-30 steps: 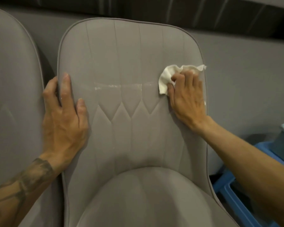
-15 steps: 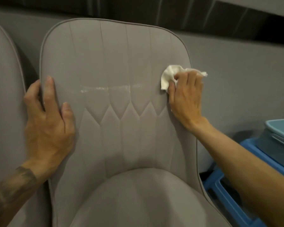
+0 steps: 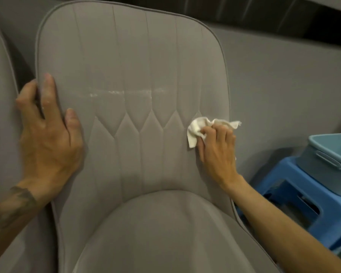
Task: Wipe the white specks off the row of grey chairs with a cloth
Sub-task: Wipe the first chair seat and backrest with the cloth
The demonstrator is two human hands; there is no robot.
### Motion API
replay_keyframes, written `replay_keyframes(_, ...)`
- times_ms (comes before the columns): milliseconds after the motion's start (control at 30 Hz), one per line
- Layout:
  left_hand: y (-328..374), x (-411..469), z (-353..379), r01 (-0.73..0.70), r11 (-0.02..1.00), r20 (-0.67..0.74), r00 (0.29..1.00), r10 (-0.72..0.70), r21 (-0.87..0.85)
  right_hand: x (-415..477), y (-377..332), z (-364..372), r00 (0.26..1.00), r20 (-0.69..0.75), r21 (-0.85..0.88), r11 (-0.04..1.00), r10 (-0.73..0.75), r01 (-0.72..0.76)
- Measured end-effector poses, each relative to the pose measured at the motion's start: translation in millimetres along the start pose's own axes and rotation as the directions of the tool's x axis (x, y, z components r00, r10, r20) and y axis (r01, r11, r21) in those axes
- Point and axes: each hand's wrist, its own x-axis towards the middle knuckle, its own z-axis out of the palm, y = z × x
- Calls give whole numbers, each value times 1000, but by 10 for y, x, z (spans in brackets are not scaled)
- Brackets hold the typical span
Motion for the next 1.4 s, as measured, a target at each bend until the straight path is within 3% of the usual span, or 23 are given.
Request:
replay_keyframes(133, -23, -11, 37, 11, 999, -5, 1000, -11, -31, 595, 50, 29, 987, -114, -7, 994, 110, -112)
replay_keyframes(200, -18, -13, 38, 14, 999, -4, 1000, -15, -41, 407, 53, 69, 986, -133, -4, 995, 101, -102)
replay_keyframes(300, 4, -2, 22, -2, 1000, -9, 1000, 1, -30, -472, 82, 80, 981, 63, -11, 983, -181, 183)
replay_keyframes(400, 15, 4, 7, -17, 999, 1, 1000, 17, -37, -967, 144, 23, 862, 279, -30, 894, -423, 448)
replay_keyframes(467, 23, 7, 1, -21, 999, 1, 1000, 21, -46, -776, 143, 41, 857, 273, -17, 889, -437, 458)
replay_keyframes(633, 46, 1, -14, -15, 999, 4, 1000, 16, -46, -509, 85, 98, 958, 117, -25, 964, -262, 266)
replay_keyframes(800, 88, 22, -74, -26, 998, 28, 999, 28, -56, -973, 100, 94, 802, 292, -29, 833, -522, 553)
replay_keyframes(867, 120, 18, -86, -23, 998, 36, 999, 24, -53, -688, 95, 56, 828, 262, -23, 855, -495, 519)
replay_keyframes(933, 126, 18, -85, -9, 998, 34, 999, 11, -70, -150, 57, 47, 915, 115, -43, 918, -388, 395)
replay_keyframes(1000, 106, 18, -71, -14, 997, 32, 999, 16, -76, 453, -4, 32, 980, -35, -71, 979, -196, 193)
replay_keyframes(1100, 83, 12, -53, -16, 998, 28, 999, 18, -64, 843, -196, 95, 983, -170, -38, 996, 71, -78)
replay_keyframes(1167, 94, 11, -54, -6, 997, 25, 1000, 8, -77, 607, -347, 179, 995, -93, -28, 999, 30, -33)
replay_keyframes(1267, 108, 14, -66, -21, 997, 28, 999, 23, -72, 259, -393, 156, 972, 21, 34, 972, -235, 234)
replay_keyframes(1333, 123, 9, -76, -13, 998, 40, 999, 16, -69, 525, -310, 102, 953, 1, 37, 952, -303, 303)
replay_keyframes(1400, 132, 7, -82, -10, 998, 36, 999, 12, -57, 1105, -309, 92, 967, -129, 4, 975, -218, 221)
